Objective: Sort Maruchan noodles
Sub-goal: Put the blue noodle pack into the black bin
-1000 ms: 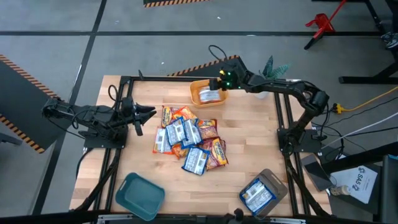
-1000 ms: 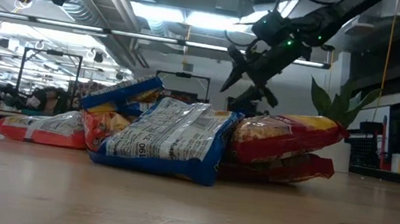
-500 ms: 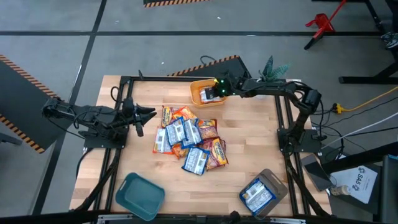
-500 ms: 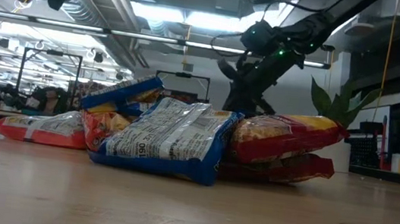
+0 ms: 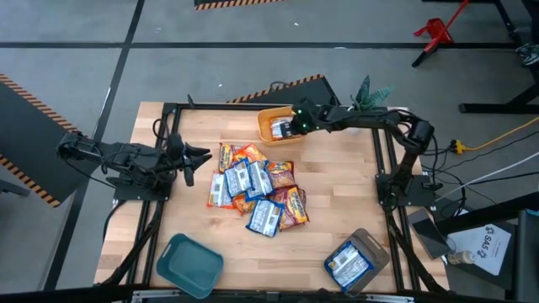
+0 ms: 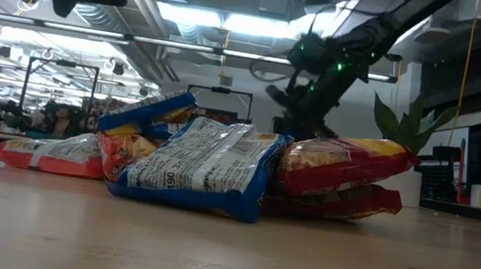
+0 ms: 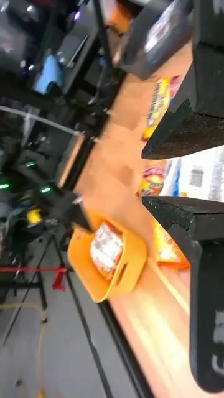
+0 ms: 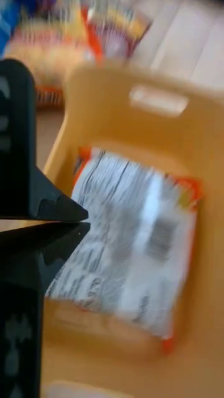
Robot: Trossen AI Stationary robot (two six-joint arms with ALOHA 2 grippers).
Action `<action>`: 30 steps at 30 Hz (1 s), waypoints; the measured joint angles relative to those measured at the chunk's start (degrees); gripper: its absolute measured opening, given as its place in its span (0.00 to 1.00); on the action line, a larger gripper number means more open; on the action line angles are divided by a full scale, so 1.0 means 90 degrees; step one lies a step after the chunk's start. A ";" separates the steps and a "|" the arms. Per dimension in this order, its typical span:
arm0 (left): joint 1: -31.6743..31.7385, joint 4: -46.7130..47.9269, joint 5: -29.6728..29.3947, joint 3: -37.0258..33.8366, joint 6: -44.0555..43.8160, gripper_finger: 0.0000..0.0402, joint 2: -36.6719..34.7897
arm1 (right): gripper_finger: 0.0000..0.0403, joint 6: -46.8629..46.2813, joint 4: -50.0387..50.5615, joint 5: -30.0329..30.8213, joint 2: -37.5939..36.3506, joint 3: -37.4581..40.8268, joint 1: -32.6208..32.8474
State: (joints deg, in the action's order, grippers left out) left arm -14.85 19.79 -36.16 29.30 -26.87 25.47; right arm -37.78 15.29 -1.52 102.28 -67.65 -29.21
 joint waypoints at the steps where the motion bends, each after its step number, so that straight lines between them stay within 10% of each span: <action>1: -0.0001 0.0064 0.0117 0.0000 0.0000 0.25 0.0001 | 0.00 0.0099 0.0006 -0.0098 -0.0084 -0.0097 0.0001; 12: 0.0000 0.0683 0.1470 0.0000 -0.0829 0.25 0.0960 | 0.20 0.0685 0.0197 -0.1586 -0.0413 -0.1060 0.1316; 21: -0.0036 0.0699 0.1661 0.0000 -0.0464 0.14 0.2088 | 0.56 -0.0237 0.0018 0.0116 -0.0049 -0.1060 0.2748; 30: -0.0025 -0.0335 0.1601 -0.0509 -0.0119 0.01 0.2704 | 0.59 -0.0998 -0.0684 0.0877 0.0419 -0.1057 0.3259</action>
State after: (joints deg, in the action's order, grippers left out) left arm -15.07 16.78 -21.75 24.72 -27.94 49.81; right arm -46.76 9.13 6.37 106.05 -77.17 0.12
